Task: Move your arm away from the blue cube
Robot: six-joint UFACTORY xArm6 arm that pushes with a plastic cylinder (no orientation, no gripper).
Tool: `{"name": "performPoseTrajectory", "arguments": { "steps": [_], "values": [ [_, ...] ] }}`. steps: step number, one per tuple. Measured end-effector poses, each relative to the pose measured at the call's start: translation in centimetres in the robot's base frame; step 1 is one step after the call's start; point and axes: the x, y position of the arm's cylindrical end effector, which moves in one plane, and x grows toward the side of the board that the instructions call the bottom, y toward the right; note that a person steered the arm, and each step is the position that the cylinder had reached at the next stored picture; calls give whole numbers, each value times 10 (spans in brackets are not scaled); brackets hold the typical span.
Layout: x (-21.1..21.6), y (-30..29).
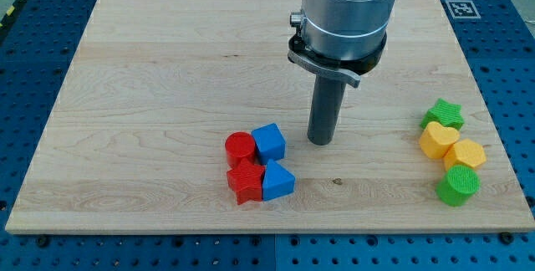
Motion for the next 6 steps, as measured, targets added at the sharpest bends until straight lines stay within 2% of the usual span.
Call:
{"name": "performPoseTrajectory", "arguments": {
  "steps": [5,6],
  "values": [
    [-13,17],
    [-34,19]
  ]
}}
